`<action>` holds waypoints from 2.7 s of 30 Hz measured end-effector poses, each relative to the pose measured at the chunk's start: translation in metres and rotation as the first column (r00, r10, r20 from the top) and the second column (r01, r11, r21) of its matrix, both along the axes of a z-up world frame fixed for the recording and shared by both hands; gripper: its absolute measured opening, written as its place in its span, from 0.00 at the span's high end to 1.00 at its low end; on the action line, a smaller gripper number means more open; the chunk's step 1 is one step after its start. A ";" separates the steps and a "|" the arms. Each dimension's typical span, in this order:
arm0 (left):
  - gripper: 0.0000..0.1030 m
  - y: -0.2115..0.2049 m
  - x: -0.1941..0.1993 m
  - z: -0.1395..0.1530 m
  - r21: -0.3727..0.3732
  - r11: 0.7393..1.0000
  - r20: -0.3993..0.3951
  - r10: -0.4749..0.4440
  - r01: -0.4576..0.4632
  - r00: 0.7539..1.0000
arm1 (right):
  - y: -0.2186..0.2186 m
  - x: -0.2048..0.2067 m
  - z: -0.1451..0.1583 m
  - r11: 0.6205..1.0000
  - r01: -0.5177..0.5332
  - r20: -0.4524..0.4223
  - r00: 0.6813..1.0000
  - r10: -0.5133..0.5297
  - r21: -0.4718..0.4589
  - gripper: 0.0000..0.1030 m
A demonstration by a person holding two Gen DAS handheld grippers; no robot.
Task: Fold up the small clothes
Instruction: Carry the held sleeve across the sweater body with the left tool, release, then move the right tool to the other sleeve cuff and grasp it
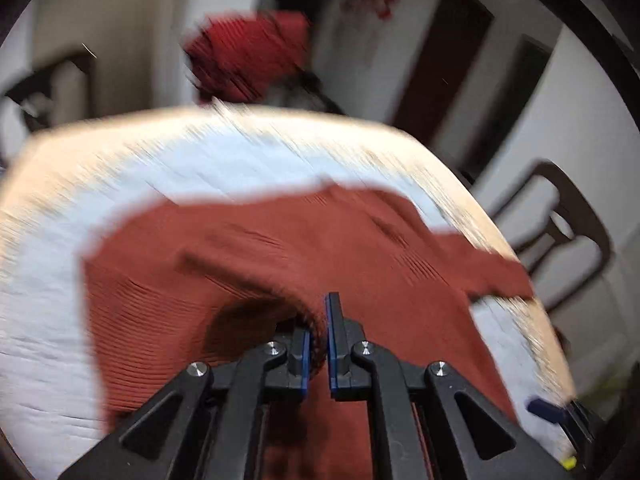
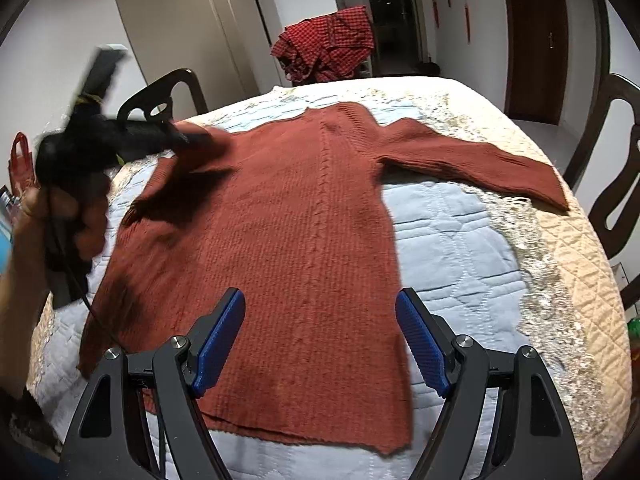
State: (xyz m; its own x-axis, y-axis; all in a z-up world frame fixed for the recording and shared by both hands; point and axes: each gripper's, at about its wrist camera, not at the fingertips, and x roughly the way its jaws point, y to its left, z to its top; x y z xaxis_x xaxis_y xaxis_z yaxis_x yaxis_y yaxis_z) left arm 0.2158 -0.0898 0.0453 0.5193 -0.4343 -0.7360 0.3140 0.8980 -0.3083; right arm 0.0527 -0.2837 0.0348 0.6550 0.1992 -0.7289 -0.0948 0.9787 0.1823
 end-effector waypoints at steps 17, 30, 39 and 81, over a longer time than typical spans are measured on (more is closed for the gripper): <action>0.44 0.109 -0.023 0.001 0.038 0.960 0.046 0.276 -0.278 0.960 | 0.026 0.070 0.022 0.986 -0.125 0.009 0.992 0.125 0.112 0.32; 0.86 0.115 0.026 -0.027 0.179 0.936 0.009 0.305 -0.302 0.952 | 0.064 0.161 -0.020 0.990 -0.131 -0.170 0.976 0.137 0.046 0.93; 0.91 0.151 0.014 -0.027 0.056 0.943 0.046 0.325 -0.327 0.945 | 0.071 0.185 0.009 0.977 -0.190 -0.050 0.979 0.195 0.094 0.96; 0.44 0.086 -0.068 -0.028 0.131 0.972 0.071 0.188 -0.196 0.980 | -0.178 0.090 -0.029 0.811 0.430 -0.177 0.903 -0.392 0.396 0.53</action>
State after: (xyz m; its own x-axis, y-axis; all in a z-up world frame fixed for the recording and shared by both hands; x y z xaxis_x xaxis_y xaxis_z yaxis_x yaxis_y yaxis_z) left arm 0.1479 -0.0042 0.0168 0.6261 -0.2195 -0.7482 0.1453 0.9756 -0.1647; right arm 0.1426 -0.4614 0.0057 0.6851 0.2213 -0.6940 0.3329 0.7522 0.5686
